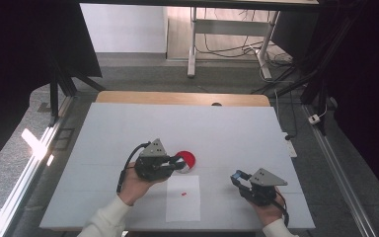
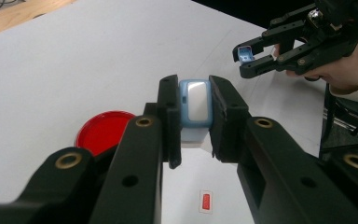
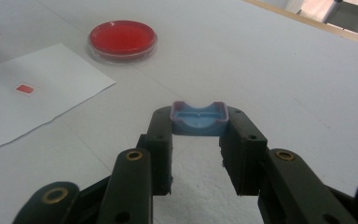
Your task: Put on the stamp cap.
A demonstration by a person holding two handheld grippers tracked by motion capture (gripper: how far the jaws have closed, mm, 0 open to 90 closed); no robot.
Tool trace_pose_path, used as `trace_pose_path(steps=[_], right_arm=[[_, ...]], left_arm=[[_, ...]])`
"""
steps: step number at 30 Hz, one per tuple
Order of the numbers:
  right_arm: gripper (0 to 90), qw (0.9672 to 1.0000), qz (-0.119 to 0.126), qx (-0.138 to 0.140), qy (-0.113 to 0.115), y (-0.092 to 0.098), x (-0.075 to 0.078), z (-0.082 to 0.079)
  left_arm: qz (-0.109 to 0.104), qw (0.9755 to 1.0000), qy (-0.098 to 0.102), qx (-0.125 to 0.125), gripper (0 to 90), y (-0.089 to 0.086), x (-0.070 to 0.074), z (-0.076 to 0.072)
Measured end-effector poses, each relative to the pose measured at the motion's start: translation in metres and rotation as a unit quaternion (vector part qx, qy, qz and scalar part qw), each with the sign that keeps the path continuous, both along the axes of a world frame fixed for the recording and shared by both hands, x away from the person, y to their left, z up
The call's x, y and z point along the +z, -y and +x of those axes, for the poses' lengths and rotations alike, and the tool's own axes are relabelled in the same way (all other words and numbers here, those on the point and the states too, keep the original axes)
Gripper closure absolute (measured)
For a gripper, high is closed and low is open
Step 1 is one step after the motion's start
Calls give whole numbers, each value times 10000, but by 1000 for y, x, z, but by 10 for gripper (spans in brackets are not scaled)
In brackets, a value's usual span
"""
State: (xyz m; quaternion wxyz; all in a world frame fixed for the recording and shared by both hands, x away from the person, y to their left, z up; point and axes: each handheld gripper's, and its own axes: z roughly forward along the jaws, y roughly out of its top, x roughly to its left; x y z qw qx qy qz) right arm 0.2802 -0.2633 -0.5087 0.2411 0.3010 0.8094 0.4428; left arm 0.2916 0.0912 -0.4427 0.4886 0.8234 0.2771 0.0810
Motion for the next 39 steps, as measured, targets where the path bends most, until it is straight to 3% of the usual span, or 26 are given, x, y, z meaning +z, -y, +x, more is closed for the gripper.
trace_pose_path(steps=[24, 39], right_arm=[[650, 9987, 132, 497, 47, -40, -1, -5], [650, 9979, 137, 606, 207, -69, 1, -7]], left_arm=[[23, 10000, -31, -9, 754, 2, -2, 3], [61, 10000, -48, -57, 754, 7, -5, 4]])
